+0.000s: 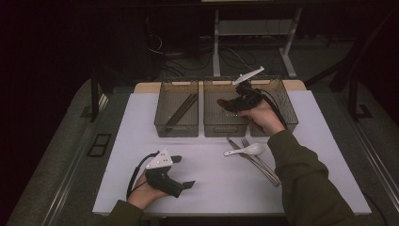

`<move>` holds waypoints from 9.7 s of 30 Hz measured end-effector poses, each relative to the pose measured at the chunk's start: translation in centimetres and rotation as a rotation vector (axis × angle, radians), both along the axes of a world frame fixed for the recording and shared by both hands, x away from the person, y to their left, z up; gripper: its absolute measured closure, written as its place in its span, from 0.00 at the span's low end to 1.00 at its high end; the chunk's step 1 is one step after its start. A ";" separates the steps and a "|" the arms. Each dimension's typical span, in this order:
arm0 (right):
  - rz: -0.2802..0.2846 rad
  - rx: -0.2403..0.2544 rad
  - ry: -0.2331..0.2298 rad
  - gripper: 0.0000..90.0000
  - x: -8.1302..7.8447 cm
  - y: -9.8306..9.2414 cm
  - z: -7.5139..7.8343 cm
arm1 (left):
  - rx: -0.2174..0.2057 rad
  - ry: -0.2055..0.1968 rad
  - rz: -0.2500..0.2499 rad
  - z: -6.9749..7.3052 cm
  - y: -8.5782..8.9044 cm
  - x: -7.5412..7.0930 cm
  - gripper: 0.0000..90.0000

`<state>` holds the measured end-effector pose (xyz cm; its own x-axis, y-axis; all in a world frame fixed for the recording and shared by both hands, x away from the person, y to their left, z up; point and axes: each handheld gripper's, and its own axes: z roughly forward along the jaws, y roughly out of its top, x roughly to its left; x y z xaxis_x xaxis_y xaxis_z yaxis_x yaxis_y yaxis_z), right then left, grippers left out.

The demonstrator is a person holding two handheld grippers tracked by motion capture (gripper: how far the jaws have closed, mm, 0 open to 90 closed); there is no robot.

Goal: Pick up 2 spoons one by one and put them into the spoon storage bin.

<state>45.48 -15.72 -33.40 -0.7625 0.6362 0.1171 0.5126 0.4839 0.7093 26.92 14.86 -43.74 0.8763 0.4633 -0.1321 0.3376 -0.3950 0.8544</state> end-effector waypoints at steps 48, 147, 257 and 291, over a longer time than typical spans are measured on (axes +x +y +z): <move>-0.086 0.082 0.030 0.60 5.0 3.6 -2.9 | -0.010 0.002 -0.019 0.0 -0.1 -0.2 0.00; 0.071 -0.063 0.121 0.68 -9.1 -9.7 -10.5 | 0.013 -0.020 -0.005 0.0 0.2 -0.2 0.00; -0.077 0.166 -0.024 0.91 -6.5 -10.3 -3.2 | 0.025 -0.018 0.006 -0.2 0.4 -0.1 0.00; -0.041 -0.001 0.017 0.91 -1.9 -4.2 -4.3 | 0.023 -0.019 -0.004 -0.1 0.3 -0.2 0.00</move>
